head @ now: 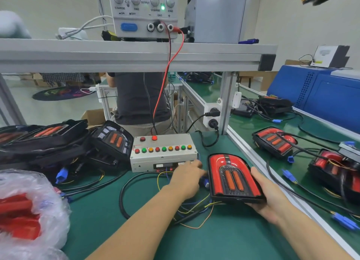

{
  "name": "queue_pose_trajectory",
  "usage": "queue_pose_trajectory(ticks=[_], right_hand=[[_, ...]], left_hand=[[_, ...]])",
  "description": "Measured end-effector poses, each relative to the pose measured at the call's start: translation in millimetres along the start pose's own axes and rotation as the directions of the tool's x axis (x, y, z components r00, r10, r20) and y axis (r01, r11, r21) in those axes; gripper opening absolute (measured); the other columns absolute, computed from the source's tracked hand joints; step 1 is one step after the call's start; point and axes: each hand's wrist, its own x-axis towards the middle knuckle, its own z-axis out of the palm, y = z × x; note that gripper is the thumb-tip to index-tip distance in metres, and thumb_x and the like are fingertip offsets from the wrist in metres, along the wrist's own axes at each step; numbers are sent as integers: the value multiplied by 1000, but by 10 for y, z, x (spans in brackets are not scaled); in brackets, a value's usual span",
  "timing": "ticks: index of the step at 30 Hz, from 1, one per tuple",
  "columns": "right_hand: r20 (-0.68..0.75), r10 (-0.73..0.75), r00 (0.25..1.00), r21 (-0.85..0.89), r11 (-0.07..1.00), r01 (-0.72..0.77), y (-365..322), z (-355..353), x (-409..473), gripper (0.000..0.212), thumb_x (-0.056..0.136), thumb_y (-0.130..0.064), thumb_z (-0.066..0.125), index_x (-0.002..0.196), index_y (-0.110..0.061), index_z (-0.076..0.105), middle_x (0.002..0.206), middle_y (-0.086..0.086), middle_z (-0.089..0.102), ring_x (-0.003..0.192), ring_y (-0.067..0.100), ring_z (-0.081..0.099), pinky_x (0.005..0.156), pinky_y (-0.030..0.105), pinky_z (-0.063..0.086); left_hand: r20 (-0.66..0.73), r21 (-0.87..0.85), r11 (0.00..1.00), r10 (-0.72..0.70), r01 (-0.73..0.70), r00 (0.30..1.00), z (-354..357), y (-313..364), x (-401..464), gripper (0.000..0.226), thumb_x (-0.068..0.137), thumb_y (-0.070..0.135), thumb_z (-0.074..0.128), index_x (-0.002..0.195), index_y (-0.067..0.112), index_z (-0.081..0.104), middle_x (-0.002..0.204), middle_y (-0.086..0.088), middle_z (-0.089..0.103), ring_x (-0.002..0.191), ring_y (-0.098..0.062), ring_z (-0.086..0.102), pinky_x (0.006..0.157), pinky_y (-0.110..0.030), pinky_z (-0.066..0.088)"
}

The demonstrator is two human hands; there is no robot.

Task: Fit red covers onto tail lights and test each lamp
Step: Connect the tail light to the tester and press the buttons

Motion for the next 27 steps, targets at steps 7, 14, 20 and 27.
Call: queue_pose_trajectory(ticks=[7, 14, 20, 27], right_hand=[[-105, -64, 992, -317, 948, 27, 4, 7, 35, 46, 99, -45, 47, 87, -9, 74, 84, 13, 76, 80, 29, 65, 80, 40, 50], [-92, -197, 976, -639, 763, 94, -77, -5, 133, 45, 100, -40, 47, 81, -9, 73, 82, 11, 76, 78, 28, 65, 77, 34, 48], [153, -614, 775, -968, 65, 243, -206, 330, -83, 26, 95, -38, 46, 92, -33, 71, 106, -4, 65, 107, 23, 56, 84, 36, 34], [375, -509, 775, -916, -334, 225, 21, 988, -349, 69, 77, -82, 27, 77, -25, 66, 84, -1, 63, 86, 21, 53, 81, 40, 25]], left_hand=[[-186, -88, 995, 30, -47, 982, -141, -249, -31, 29, 90, 15, 54, 113, 27, 65, 114, 3, 65, 109, -22, 53, 86, -32, 41], [-184, -599, 798, -53, -69, 981, -324, -483, -211, 31, 91, 11, 55, 116, 26, 67, 114, 10, 65, 103, -7, 58, 87, -19, 44], [-181, -42, 990, 121, -131, 976, -271, -375, -170, 40, 95, 17, 46, 132, 32, 51, 122, 3, 57, 108, -25, 54, 84, -34, 44], [-258, 107, 989, 130, -105, 957, -264, -301, -164, 37, 91, 25, 50, 127, 30, 51, 107, 2, 59, 97, -25, 58, 77, -31, 38]])
